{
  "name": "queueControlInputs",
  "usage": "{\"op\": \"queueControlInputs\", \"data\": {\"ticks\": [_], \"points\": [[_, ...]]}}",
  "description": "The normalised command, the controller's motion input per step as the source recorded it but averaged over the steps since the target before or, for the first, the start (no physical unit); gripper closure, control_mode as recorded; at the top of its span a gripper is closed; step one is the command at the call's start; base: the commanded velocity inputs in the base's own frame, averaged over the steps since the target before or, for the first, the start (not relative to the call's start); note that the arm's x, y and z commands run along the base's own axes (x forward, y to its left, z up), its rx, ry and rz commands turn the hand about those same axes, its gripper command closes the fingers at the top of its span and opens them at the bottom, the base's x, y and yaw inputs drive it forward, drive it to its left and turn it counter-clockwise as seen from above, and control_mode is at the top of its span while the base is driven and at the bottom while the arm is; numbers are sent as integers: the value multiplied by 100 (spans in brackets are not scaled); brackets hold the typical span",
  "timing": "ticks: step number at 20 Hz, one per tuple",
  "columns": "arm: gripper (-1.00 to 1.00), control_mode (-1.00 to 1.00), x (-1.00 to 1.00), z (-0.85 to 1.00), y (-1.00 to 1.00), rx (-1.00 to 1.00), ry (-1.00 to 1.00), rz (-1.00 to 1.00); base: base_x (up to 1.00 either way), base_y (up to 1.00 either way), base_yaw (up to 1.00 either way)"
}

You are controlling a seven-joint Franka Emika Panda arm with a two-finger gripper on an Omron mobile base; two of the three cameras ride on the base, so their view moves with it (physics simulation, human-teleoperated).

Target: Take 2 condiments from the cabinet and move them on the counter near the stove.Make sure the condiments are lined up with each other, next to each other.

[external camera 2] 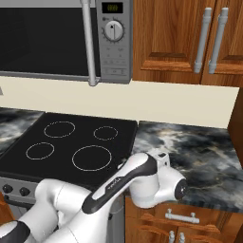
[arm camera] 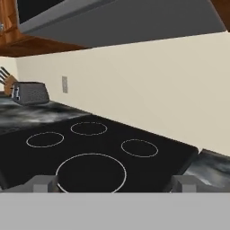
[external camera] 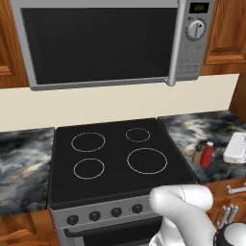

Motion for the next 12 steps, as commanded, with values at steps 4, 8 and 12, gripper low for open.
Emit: {"op": "queueControlInputs", "data": {"ticks": [4, 8, 12], "points": [[-100, -100, 0, 9, 46, -1, 3, 0, 0, 0, 0], [-100, -100, 0, 0, 77, -9, 0, -3, 0, 0, 0], [-100, -100, 0, 3, 86, -12, 0, -7, 0, 0, 0]]}}
